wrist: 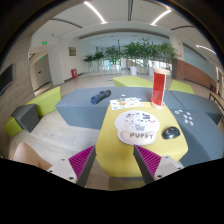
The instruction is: Arrange mouse
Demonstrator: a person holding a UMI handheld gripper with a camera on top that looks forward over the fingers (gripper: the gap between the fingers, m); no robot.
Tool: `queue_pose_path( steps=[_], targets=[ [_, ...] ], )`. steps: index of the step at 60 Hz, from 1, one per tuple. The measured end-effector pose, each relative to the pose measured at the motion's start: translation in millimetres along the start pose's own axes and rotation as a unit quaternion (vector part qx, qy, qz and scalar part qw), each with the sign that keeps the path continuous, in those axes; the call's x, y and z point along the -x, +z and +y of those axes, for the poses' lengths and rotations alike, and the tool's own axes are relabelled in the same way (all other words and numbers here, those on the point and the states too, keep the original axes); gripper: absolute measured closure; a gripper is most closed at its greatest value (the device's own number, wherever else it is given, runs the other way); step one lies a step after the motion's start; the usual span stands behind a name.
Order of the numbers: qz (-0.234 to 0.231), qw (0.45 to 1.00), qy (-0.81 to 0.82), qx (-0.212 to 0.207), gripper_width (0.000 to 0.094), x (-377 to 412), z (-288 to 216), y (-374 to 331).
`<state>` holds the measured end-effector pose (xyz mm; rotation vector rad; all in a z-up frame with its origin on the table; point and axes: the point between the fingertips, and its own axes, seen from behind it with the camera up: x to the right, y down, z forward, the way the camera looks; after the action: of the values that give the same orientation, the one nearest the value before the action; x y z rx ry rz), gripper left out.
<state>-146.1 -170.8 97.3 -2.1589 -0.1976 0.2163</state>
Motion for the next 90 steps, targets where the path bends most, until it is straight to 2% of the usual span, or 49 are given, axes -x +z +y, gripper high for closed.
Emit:
queue_pose_path(
  steps=[14, 29, 42, 52, 55, 60, 67, 71, 77, 85, 90],
  targets=[
    [0.042, 0.999, -0.005, -0.001, 0.0124, -65, 4, 7],
    [0.117, 0.993, 0.023, 0.020, 0.0125, -205, 24, 54],
    [0.113, 0.990, 0.073, 0.043, 0.0117, -256, 21, 120],
    [0.129, 0.987, 0.092, 0.040, 0.0124, -274, -11, 172],
    [0.137, 0.985, 0.101, 0.041, 0.0156, -278, -15, 186],
    [0.171, 0.979, 0.100, 0.042, 0.0379, -290, -16, 192],
    [0.178, 0.979, 0.099, 0.012, 0.0484, -292, -18, 191],
    [0.176, 0.978, 0.111, 0.017, 0.0518, -292, -20, 182],
    [0.179, 0.979, 0.094, -0.029, 0.0527, -285, -73, 162],
    [0.133, 0.987, 0.062, -0.069, 0.0528, -216, -147, 160],
    [0.098, 0.992, 0.027, -0.070, 0.0528, -166, -156, 181]
  ],
)
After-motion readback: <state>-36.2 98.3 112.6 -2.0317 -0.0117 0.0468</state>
